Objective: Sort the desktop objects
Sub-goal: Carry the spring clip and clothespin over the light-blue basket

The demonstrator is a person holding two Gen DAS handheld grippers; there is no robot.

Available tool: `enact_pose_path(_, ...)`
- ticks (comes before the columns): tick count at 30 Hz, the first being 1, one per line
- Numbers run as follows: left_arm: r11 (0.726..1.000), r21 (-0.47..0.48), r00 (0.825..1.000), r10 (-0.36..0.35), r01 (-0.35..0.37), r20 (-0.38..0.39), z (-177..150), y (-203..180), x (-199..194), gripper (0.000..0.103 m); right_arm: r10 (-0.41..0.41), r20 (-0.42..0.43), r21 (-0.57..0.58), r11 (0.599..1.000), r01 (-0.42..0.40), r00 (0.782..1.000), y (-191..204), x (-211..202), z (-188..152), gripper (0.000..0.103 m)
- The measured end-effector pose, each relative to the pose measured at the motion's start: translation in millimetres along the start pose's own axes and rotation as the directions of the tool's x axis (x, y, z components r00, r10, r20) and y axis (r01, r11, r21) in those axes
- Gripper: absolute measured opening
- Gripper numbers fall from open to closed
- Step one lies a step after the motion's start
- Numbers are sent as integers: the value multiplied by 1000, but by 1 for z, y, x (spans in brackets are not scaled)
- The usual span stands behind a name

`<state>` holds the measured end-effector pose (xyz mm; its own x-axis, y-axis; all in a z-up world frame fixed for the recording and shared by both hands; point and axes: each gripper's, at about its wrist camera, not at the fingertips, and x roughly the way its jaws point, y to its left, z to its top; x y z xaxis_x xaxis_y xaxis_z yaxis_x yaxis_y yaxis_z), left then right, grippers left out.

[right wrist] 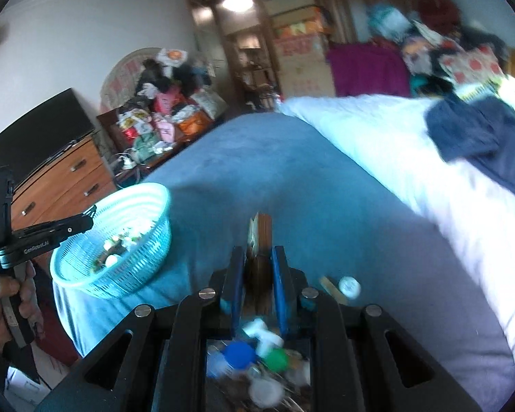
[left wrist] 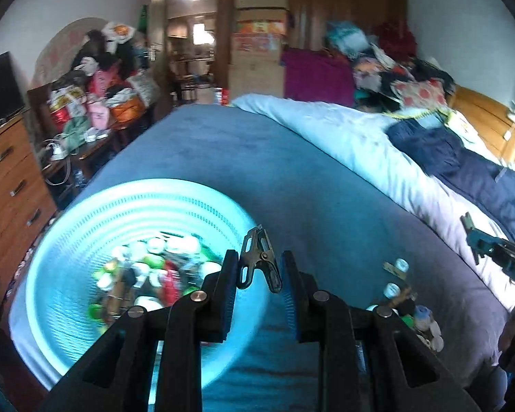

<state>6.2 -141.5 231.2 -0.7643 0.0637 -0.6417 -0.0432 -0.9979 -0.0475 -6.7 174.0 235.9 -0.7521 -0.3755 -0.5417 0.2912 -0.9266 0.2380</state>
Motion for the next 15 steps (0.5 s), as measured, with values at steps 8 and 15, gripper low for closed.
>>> enact_pose_path(8, 999, -25, 999, 34, -34, 16, 20, 59, -16, 26, 71, 24, -44, 997, -70, 997, 57, 17, 45, 16)
enact_pose_path(15, 995, -77, 998, 64, -64, -4, 32, 124, -13, 26, 170, -17, -78, 982, -171, 985, 109, 52, 74, 16)
